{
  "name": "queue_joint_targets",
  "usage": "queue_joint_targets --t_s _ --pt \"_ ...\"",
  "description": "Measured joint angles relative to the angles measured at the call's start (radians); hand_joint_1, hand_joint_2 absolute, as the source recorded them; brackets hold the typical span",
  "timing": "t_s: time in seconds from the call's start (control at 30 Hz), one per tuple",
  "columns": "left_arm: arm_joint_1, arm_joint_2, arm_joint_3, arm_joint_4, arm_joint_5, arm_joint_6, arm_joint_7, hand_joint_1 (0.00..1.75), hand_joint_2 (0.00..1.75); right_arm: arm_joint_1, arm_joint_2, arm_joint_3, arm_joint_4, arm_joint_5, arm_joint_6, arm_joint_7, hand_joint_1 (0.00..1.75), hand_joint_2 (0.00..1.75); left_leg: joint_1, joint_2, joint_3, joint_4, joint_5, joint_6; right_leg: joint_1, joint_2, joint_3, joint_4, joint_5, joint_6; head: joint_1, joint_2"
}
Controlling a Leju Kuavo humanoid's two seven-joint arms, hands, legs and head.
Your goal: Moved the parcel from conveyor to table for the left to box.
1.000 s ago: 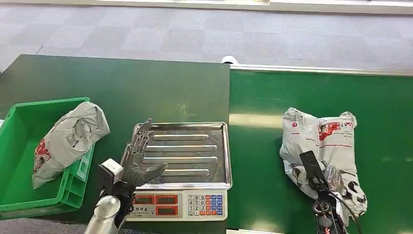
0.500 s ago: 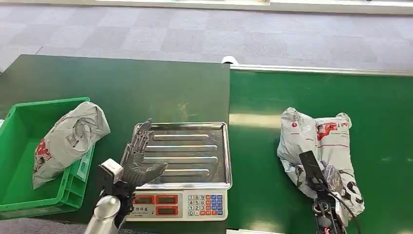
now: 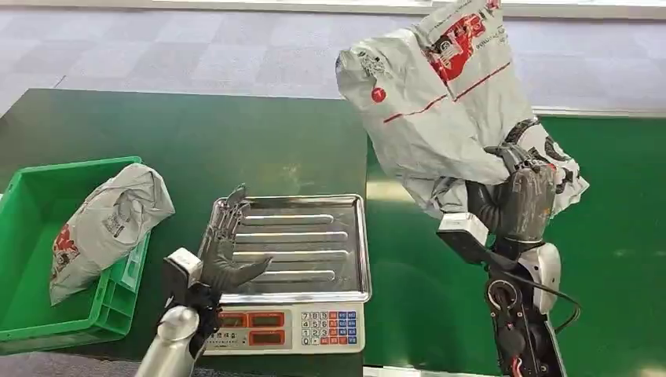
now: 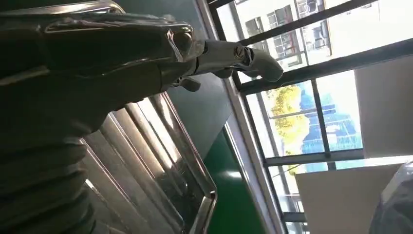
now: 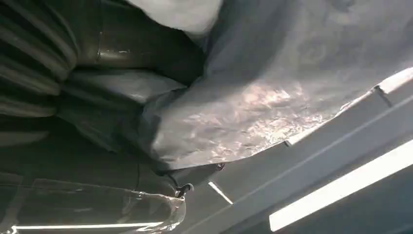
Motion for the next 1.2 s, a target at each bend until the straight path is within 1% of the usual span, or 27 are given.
queue_joint_targets --t_s 0.2,0.43,0.47,0.5,0.63,0.67,0.7,0.73,0.77,0.97,1.03,1.07,1.2 --pt "0.000 0.000 -0.003 0.005 0.000 0.000 -0.001 0.00 1.75 0.013 -0.002 0.032 -0.046 -0.002 -0.001 -0.008 1.45 1.75 0.000 0.000 0.000 0.000 0.000 0.000 -0.001 0.000 0.000 0.000 0.001 0.001 0.000 0.000" --pt "0.000 0.001 -0.003 0.007 0.000 0.000 -0.001 0.00 1.75 0.017 -0.006 0.040 -0.060 -0.002 -0.001 -0.008 1.45 1.75 0.000 0.000 0.000 0.000 0.000 0.000 0.000 0.000 0.000 0.000 0.001 0.001 0.000 0.000" --pt "0.000 0.001 -0.003 0.007 0.000 0.000 -0.001 0.00 1.75 0.018 -0.006 0.041 -0.061 -0.002 -0.001 -0.008 1.54 1.75 0.000 0.000 0.000 0.000 0.000 0.000 0.000 0.000 0.000 0.000 0.001 0.001 0.000 0.000" --pt "0.000 0.001 -0.003 0.007 0.000 0.000 -0.001 0.00 1.75 0.018 -0.007 0.041 -0.061 -0.002 -0.001 -0.008 1.57 1.75 0.000 0.000 0.000 0.000 0.000 0.000 0.000 0.000 0.000 0.000 0.001 0.001 0.000 0.000" --pt "0.000 0.001 -0.003 0.008 0.000 0.000 -0.001 0.00 1.75 0.017 -0.008 0.051 -0.061 0.003 0.018 -0.031 1.66 1.75 0.000 0.000 0.000 0.000 0.000 0.000 0.000 0.000 0.000 0.000 0.001 0.001 0.000 0.000" --pt "-0.001 0.001 -0.003 0.011 0.003 0.000 -0.002 0.00 1.75 0.015 -0.009 0.063 -0.061 0.011 0.031 -0.042 1.62 1.75 0.000 0.000 0.000 0.000 0.000 0.000 0.000 0.000 0.000 0.000 0.001 0.001 0.000 0.000" --pt "0.000 0.000 -0.004 0.013 0.006 0.000 -0.003 0.00 1.75 0.012 -0.009 0.076 -0.059 0.019 0.042 -0.050 1.62 1.75 0.000 0.000 0.000 0.000 0.000 0.000 0.000 0.000 0.000 0.000 0.001 0.001 0.000 0.000" --pt "-0.001 0.000 -0.004 0.014 0.007 0.000 -0.006 0.00 1.75 0.006 -0.009 0.094 -0.056 0.029 0.053 -0.055 1.71 1.75 0.000 0.000 0.000 0.000 0.000 0.000 0.000 0.000 0.000 0.000 0.001 0.000 0.000 0.000" --pt "-0.001 0.000 -0.005 0.016 0.008 0.000 -0.008 0.00 1.75 -0.003 -0.009 0.117 -0.048 0.040 0.064 -0.061 1.73 1.75 0.000 0.000 0.000 0.000 0.000 0.000 0.000 0.000 0.000 0.000 0.001 0.000 0.000 0.000" --pt "-0.003 0.000 -0.010 0.034 0.025 0.004 -0.021 0.00 1.75 -0.068 -0.018 0.247 0.035 0.072 0.097 -0.068 1.75 1.75 0.000 0.000 0.000 0.000 0.000 0.000 0.000 0.000 0.000 0.000 0.001 0.000 0.000 0.000" --pt "-0.001 0.000 -0.008 0.034 0.055 0.051 -0.026 0.00 1.75 -0.087 -0.026 0.285 0.064 0.053 0.160 -0.084 1.75 1.75 0.000 0.000 0.000 0.000 0.000 0.000 0.000 0.000 0.000 0.000 0.001 0.000 0.000 0.000" --pt "0.001 -0.002 -0.007 0.027 0.087 0.108 -0.028 0.00 1.75 -0.092 -0.034 0.314 0.084 0.047 0.188 -0.093 1.75 1.75 0.000 0.000 0.000 0.000 0.000 0.000 0.000 0.000 0.000 0.000 0.001 0.000 0.000 0.000" --pt "0.013 -0.003 0.010 -0.062 0.139 0.395 -0.030 0.00 1.75 -0.095 -0.049 0.417 0.164 0.040 0.203 -0.112 1.75 1.75 0.000 -0.001 -0.002 0.000 0.000 0.000 0.000 0.000 0.000 0.000 0.001 0.000 0.000 0.000"
